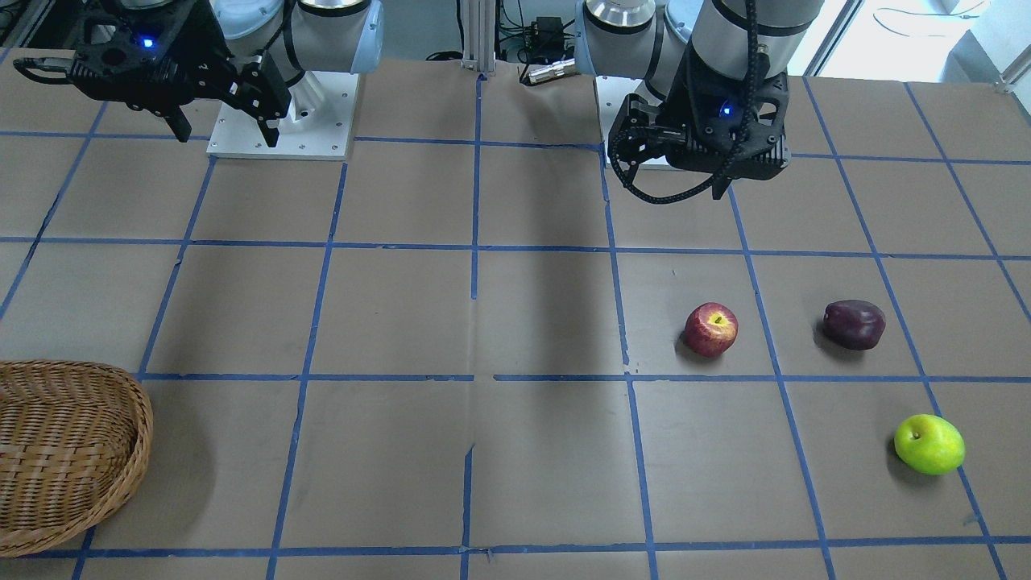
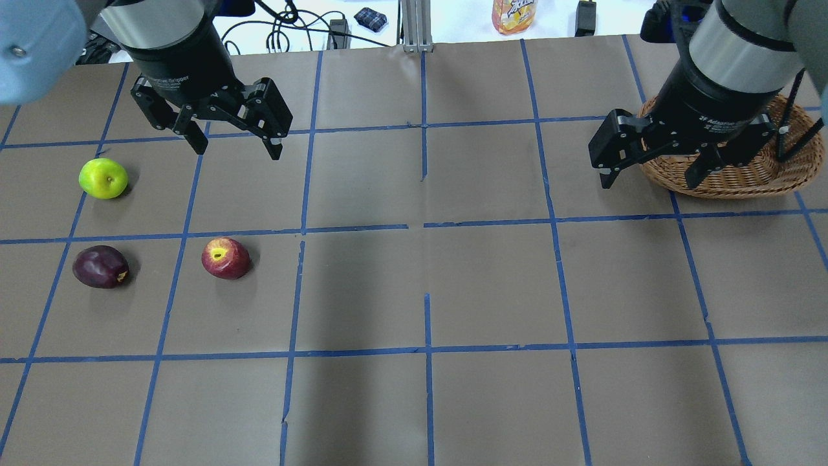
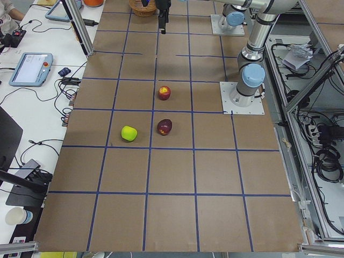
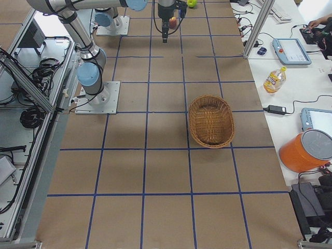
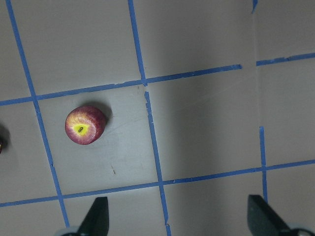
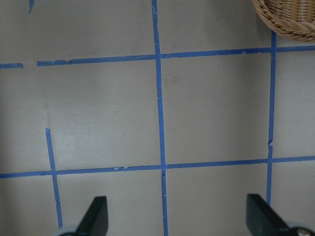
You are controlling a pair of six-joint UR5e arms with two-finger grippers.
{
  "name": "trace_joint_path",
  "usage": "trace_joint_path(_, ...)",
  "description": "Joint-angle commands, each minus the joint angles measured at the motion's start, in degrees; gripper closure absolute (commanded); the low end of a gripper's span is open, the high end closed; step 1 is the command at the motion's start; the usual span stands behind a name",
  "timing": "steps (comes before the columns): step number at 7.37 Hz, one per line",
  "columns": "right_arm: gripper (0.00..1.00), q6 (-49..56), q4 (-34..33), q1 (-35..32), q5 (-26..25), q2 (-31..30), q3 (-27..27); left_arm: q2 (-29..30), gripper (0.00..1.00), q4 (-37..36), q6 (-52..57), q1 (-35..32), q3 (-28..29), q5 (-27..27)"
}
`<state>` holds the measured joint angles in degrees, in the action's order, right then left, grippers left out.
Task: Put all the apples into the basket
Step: 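Move the left gripper toward the red-and-yellow apple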
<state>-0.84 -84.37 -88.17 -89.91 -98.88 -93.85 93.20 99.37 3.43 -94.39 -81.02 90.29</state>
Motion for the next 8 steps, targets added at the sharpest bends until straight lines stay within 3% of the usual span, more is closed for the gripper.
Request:
trace_joint_path(1, 0.00, -0.04, -0.27, 0.02, 0.26, 0.00, 0.07, -0.04, 0.00, -0.05, 0.00, 0.00, 0.16, -0.03)
trace_joint_path(5, 0.00, -0.12, -0.10, -0.07, 0.26, 0.00, 0.07, 0.48, 0.00, -0.40, 2.45, 1.22, -3.16, 0.41)
trace_joint_path(6, 0.00, -0.13, -0.27, -0.07, 0.26, 0.00, 0.07, 1.27, 0.00, -2.06, 4.81, 2.80, -6.92, 0.59)
trace_joint_path(8, 0.00, -0.04, -0.27, -0.07, 0.26, 0.00, 0.07, 1.81, 0.00, -13.35, 17.42, 13.48, -16.75, 0.41)
